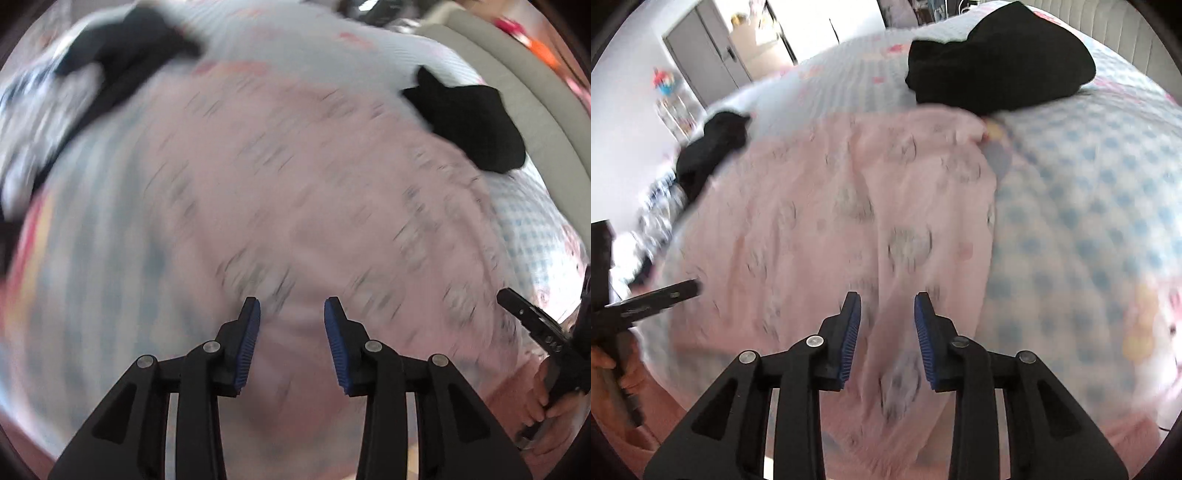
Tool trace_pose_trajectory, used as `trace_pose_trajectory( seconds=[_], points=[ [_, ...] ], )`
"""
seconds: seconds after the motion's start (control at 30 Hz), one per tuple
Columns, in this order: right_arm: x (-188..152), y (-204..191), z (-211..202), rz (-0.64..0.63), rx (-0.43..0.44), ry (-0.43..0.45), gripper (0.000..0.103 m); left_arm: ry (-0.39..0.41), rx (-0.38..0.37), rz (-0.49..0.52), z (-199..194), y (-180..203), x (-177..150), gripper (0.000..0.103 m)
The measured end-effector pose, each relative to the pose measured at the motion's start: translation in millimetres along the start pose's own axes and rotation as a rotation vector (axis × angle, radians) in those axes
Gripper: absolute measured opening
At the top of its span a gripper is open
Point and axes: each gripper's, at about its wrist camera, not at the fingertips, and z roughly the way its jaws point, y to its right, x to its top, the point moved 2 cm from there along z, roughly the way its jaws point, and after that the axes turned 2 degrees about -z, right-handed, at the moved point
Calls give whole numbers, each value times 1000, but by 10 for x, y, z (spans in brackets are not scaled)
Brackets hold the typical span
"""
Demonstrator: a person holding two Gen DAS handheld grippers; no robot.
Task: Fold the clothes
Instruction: 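Open both grippers and release the folded pants, then grasp the pants leg cuffs with both grippers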
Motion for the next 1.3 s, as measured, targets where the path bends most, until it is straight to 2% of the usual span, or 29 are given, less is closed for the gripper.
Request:
trace_pose_trajectory(
  seconds=[0.03,0.13,0.23,0.33,0.43,0.5,0.6,0.63,0.67,0.73,0.8,0.87,0.9,1.0,1.1,1.17,1.2,1.27,1.3],
  points=[
    [-154,4,-84,-28,-51,-23,30,7,-4,-13,-54,-84,-94,36],
    [-310,-64,-307,-33,-18,12,30,57,-21,-73,-253,-239,-245,36],
    [-412,-122,-379,20,9,39,30,150,-133,-209,-416,-391,-343,37],
    [-504,-104,-411,113,12,52,30,65,-221,-302,-234,-478,-398,37],
    [-551,-63,-498,163,5,68,30,41,-302,-365,-185,-513,-452,37],
    [-562,18,-561,188,-13,94,32,32,-326,-391,-133,-529,-454,38],
    [-572,246,-585,285,20,113,40,16,-342,-430,-57,-526,-399,39],
    [-575,321,-592,317,31,119,47,10,-348,-439,-43,-520,-391,40],
    [-578,372,-522,337,62,93,52,3,-349,-445,-32,-505,-381,40],
    [-608,409,-305,347,111,-23,52,-8,-357,-448,-12,-459,-350,40],
    [-650,391,-221,362,183,-35,52,-10,-361,-445,21,-419,-321,38],
    [-651,384,-185,394,257,-9,43,-15,-349,-450,60,-391,-323,27],
    [-644,380,-150,411,285,-13,41,-18,-346,-454,93,-371,-321,22],
    [-616,365,-130,404,279,2,35,-9,-351,-445,107,-357,-334,22],
    [-593,345,-44,385,257,-16,34,-32,-354,-452,234,-366,-310,31],
    [-561,305,27,362,249,-29,31,-38,-340,-453,303,-360,-294,19],
    [-554,266,25,340,231,-33,29,-10,-325,-441,250,-356,-296,11],
    [-546,185,-17,302,216,-29,14,53,-299,-413,79,-353,-311,9],
    [-532,164,-56,301,222,-19,12,73,-281,-400,-14,-363,-329,9]
  ],
)
